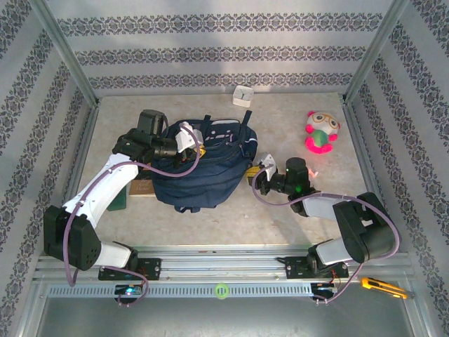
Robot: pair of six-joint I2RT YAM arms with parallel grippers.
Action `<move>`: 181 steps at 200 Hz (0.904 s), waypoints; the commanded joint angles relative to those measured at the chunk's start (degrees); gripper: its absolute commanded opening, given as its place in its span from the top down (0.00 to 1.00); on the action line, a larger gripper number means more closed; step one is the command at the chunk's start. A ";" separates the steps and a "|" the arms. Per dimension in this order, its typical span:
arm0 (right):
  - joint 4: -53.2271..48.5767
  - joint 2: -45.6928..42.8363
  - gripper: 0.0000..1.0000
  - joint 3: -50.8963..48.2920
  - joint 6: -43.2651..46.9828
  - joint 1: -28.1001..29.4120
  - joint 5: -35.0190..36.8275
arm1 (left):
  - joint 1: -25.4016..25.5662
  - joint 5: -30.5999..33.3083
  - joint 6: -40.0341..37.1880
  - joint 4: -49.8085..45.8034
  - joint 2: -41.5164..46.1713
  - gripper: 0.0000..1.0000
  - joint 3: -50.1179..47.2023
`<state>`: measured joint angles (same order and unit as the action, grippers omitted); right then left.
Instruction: Pack books, pencil case, and school supplies into a backpack
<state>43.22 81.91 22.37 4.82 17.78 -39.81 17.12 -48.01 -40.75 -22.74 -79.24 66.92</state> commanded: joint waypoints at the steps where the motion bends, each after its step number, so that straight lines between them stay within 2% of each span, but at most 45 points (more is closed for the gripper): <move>1: 3.50 0.15 0.91 0.36 -0.71 -1.39 -3.87 | -0.90 -4.81 -0.82 5.91 2.27 1.00 1.17; 23: 3.55 -0.35 1.00 0.15 -1.23 -1.73 -4.26 | -0.88 -4.67 -0.55 6.47 2.10 1.00 1.04; 48: 3.54 0.03 1.00 0.03 -2.58 -2.11 -3.95 | -0.95 -4.55 -0.69 6.33 2.04 1.00 1.03; 56: 3.54 0.45 0.92 0.04 -3.99 -2.30 -1.90 | -0.92 -4.49 -0.81 6.17 2.13 1.00 1.14; 68: 3.76 1.23 0.69 -0.12 -5.67 -2.56 1.22 | -0.91 -4.39 -1.21 5.70 2.10 1.00 1.36; 84: 5.19 2.60 0.59 -0.44 -5.63 -2.22 2.14 | -0.87 -4.21 -1.52 5.23 2.11 1.00 1.58; 116: 4.87 3.99 0.52 0.48 -3.83 -1.00 3.32 | -0.89 -4.38 -1.79 5.03 2.07 1.00 1.88; 164: 4.74 6.74 0.52 3.06 -0.13 0.17 0.64 | -0.88 -4.67 -1.79 4.99 2.01 1.00 1.75; 181: 5.57 7.43 0.55 3.77 0.19 -0.15 -0.79 | -0.87 -4.98 -1.79 4.99 2.05 1.00 1.60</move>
<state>46.15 88.18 24.18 2.92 17.52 -37.58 17.10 -48.03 -41.04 -22.44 -79.24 66.89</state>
